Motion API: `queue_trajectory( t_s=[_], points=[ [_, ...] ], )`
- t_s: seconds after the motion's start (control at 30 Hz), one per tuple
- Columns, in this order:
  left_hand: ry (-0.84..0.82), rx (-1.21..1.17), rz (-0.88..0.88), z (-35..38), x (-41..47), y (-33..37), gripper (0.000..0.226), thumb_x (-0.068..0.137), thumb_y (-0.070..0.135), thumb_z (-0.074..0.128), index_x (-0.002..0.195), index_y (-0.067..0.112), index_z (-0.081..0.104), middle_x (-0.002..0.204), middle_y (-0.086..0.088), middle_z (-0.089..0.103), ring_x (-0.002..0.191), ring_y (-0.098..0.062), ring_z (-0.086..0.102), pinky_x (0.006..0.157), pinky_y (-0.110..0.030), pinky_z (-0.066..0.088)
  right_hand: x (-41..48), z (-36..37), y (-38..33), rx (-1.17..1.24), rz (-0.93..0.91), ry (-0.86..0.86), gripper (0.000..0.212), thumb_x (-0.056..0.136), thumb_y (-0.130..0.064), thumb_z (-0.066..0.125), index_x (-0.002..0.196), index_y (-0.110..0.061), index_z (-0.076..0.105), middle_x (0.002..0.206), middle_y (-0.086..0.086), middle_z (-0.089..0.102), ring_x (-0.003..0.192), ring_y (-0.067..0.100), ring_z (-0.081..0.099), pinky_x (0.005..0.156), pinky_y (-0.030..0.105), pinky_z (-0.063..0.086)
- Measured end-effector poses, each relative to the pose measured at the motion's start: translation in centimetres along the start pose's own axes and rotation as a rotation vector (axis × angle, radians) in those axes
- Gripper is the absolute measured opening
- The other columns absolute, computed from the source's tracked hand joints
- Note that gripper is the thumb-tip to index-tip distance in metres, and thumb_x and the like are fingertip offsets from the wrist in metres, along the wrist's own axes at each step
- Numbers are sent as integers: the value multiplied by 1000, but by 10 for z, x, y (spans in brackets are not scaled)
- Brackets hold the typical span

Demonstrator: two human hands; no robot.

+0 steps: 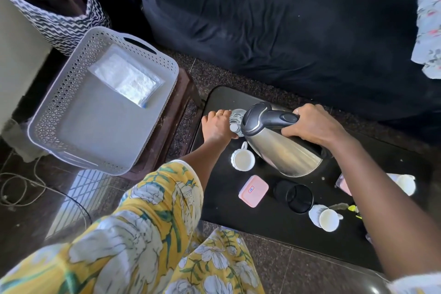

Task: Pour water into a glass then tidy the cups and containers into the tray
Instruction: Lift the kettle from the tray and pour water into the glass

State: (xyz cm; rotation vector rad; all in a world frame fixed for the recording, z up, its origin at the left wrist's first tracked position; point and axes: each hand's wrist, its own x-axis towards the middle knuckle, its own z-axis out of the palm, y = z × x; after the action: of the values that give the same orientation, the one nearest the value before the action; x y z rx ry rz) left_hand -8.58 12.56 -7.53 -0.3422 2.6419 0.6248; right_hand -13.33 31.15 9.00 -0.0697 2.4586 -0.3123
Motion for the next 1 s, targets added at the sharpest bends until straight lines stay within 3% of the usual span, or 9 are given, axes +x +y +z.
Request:
queue_trajectory(
  t_s=[0.77, 1.0],
  points=[
    [12, -8, -75, 0, -11, 11, 78, 71, 37, 77, 138, 27, 39, 137, 2, 49, 126, -24, 38, 103, -36, 29, -14, 3, 16, -9, -10, 1, 25, 56, -36, 65, 60, -14, 54, 73, 4, 56, 63, 23, 54, 48, 29, 35],
    [2, -7, -81, 0, -12, 12, 77, 74, 35, 75, 140, 24, 35, 139, 1, 46, 129, -25, 36, 106, -38, 27, -14, -1, 16, -7, -25, 1, 25, 56, -36, 64, 58, -14, 52, 72, 4, 57, 61, 21, 53, 45, 28, 29]
  ],
)
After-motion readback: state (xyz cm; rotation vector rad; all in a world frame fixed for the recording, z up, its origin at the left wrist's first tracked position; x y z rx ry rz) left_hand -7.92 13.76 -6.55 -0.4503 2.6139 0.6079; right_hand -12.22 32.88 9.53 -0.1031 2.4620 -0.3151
